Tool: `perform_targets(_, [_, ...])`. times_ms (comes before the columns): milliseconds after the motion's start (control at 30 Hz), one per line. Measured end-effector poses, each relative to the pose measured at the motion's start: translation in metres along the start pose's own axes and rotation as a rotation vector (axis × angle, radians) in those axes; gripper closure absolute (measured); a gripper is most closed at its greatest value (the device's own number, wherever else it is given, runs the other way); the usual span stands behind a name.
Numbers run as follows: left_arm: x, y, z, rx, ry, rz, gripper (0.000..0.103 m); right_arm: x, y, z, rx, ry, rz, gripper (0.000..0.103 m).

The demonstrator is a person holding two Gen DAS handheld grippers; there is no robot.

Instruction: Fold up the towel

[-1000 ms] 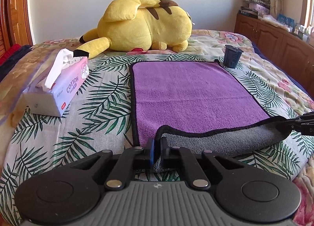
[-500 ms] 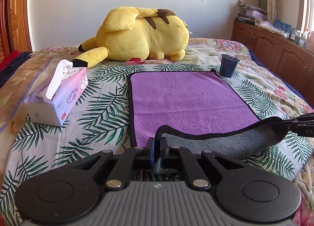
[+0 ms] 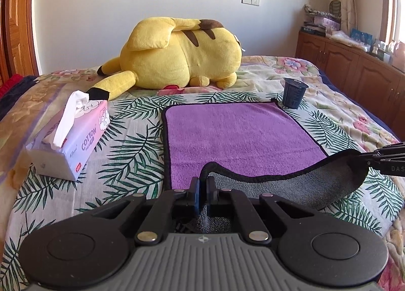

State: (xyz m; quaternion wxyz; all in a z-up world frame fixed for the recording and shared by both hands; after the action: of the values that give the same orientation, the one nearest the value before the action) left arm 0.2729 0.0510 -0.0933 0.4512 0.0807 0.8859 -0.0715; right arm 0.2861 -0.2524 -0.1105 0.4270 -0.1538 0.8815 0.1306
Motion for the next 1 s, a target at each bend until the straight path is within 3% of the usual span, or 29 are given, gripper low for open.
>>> perform_targets(1000, [-0.042, -0.003, 0.016, 0.023, -0.035, 0.059, 0.103, -0.035, -0.009, 0.014, 0.002, -0.054, -0.045, 0.099])
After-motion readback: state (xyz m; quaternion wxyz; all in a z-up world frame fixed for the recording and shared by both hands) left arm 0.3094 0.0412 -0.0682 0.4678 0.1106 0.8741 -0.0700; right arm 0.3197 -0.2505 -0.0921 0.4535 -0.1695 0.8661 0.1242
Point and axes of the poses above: each gripper's, at about its wrist camera, not at the fingertips, and z roughly the way its jaws point, y to its left, x to its underside, the point moved 5 cm from there along z, roughly the way its jaws point, and after that the axes turned 2 degrees about x, right-handed, at the moved point
